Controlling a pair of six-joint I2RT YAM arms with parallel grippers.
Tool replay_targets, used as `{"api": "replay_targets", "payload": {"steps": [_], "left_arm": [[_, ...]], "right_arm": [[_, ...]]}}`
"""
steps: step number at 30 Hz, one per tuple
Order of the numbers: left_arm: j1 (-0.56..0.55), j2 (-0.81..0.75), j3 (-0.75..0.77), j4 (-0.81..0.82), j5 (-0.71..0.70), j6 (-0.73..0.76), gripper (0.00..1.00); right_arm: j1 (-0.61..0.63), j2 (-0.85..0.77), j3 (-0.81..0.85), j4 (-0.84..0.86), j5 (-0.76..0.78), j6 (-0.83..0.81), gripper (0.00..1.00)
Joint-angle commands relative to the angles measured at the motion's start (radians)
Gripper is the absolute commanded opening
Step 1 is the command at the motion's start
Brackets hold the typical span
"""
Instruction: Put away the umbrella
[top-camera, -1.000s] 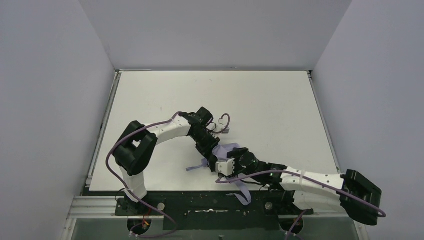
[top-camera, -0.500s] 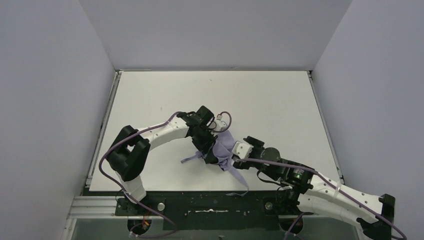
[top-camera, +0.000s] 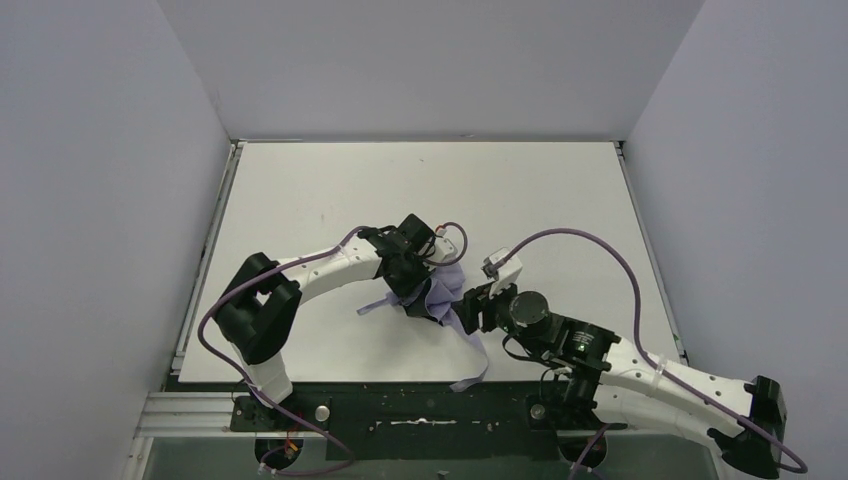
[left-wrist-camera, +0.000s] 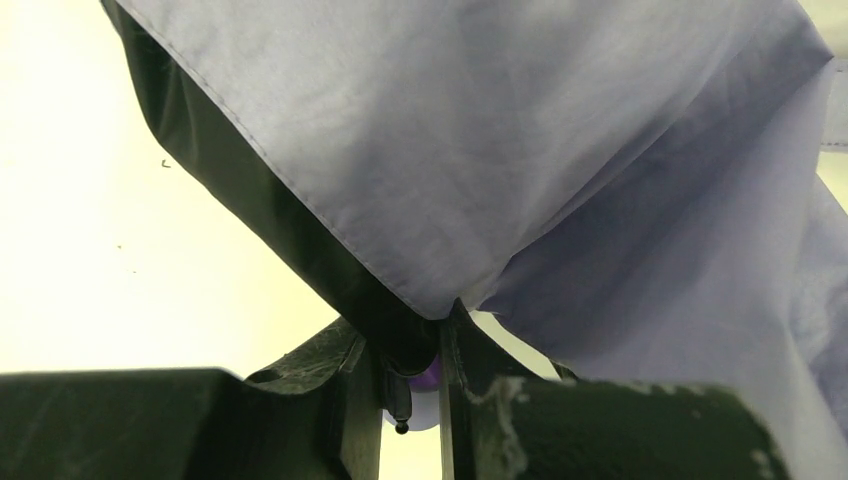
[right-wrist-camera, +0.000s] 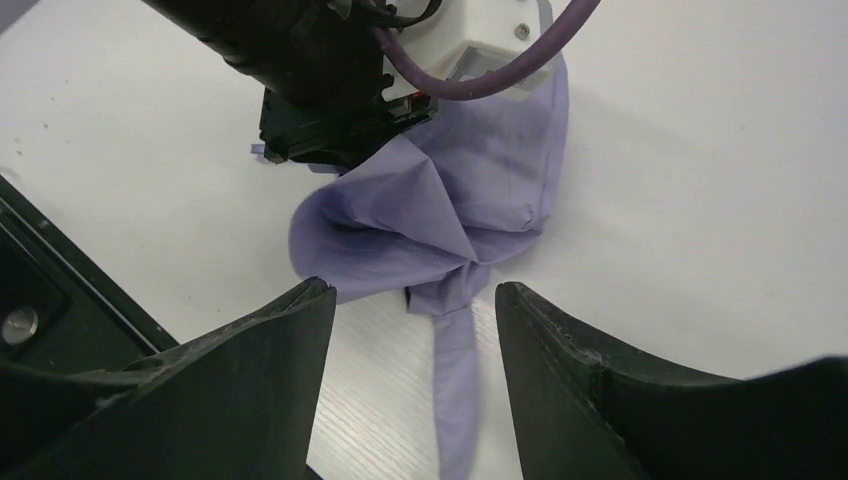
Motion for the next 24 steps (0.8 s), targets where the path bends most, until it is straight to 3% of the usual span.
{"api": "replay_targets", "payload": {"steps": [1, 4, 10, 17, 24], "left_arm": [[0.001, -0.024, 0.002, 0.025, -0.072, 0.001, 0.0], [-0.001, -0.019, 0.003, 0.015, -0.068, -0.004, 0.0], [0.0, -0.013, 0.005, 0.01, -0.068, -0.007, 0.0], [0.001, -0.01, 0.007, 0.001, -0.071, -0.008, 0.0], [0.0, -0.008, 0.011, 0.001, -0.065, -0.012, 0.0]], "right_arm": [[0.007, 0.082, -0.045, 0.3, 0.06, 0.266, 0.6], [0.014, 0.178, -0.051, 0.432, 0.07, 0.319, 0.58], [0.042, 0.306, -0.008, 0.524, 0.021, 0.335, 0.59], [0.129, 0.361, 0.045, 0.311, 0.194, 0.441, 0.57], [0.143, 0.436, 0.042, 0.332, 0.264, 0.519, 0.54]]}}
